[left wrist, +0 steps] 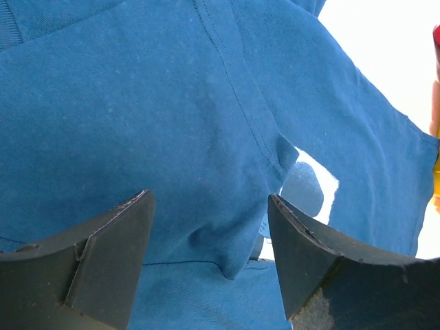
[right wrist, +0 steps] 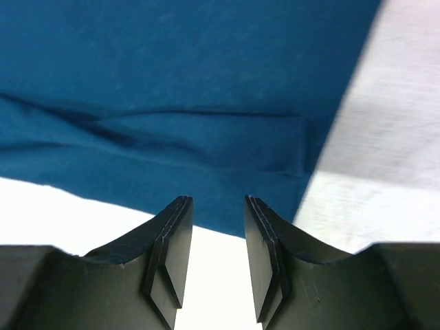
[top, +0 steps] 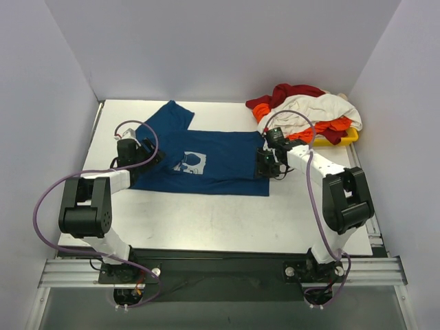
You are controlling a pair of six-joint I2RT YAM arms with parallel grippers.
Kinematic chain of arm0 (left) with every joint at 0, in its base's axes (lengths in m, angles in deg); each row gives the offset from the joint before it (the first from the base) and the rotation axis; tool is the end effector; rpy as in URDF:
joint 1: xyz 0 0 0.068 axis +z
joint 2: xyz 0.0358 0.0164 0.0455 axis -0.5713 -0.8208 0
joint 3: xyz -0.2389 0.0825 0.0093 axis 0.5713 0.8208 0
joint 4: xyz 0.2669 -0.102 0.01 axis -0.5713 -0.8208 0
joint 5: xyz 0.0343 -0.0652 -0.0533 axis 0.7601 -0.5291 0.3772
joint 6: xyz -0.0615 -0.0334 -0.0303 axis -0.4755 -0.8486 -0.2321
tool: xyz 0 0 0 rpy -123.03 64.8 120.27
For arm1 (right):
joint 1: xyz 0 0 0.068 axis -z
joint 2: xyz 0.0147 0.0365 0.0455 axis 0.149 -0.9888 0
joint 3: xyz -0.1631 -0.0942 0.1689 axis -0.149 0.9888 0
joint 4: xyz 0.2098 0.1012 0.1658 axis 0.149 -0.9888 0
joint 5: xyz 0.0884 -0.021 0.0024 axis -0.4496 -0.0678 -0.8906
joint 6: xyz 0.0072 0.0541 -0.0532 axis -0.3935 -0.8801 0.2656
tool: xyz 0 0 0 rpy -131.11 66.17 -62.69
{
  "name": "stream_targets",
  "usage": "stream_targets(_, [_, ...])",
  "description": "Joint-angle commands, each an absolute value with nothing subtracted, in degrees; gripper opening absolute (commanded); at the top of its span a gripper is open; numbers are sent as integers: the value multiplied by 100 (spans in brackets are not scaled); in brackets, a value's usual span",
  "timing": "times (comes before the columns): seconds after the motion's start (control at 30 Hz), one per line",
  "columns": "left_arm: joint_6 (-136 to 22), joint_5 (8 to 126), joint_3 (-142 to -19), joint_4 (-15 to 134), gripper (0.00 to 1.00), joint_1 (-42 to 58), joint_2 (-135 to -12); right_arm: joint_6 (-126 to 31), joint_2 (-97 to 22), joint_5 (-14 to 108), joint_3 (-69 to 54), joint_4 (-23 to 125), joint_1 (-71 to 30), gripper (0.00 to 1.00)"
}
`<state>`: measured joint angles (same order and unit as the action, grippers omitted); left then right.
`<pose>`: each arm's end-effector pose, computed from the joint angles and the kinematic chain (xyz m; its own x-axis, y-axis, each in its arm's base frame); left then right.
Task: Fold and stack the t-shirts
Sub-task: Fold the flattened tshirt in 1/3 of the way
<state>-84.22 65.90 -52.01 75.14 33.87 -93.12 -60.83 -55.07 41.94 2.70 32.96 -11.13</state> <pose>0.3723 -0.0170 0.1043 -0.5316 -0.6058 -0.5919 -0.2256 0.7749 -0.5904 0.3735 0.1483 0.1463 -0.8506 0.0489 -0.5235 -0.1741 0.9133 0.3681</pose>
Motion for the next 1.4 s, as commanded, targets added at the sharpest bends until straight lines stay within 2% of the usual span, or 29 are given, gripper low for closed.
stream_targets(0.0, [-8327, 6564, -5164, 7896, 77, 3422, -9088, -6086, -5512, 3958, 222, 3200, -1226, 36])
stream_targets(0.4, [-8415, 6529, -5146, 7957, 77, 3458, -9247, -6042, -5934, 3677, -24, 3218, -1612, 37])
stream_targets(1.17, [-8529, 6310, -4988, 8160, 78, 3792, -9247, -5928, -6883, 3861, -1246, 3068, -1261, 37])
stream_targets(1.37, [-8547, 6292, -4927, 8212, 78, 3827, -9168, -5928, -6779, 3835, -1572, 2980, -1243, 37])
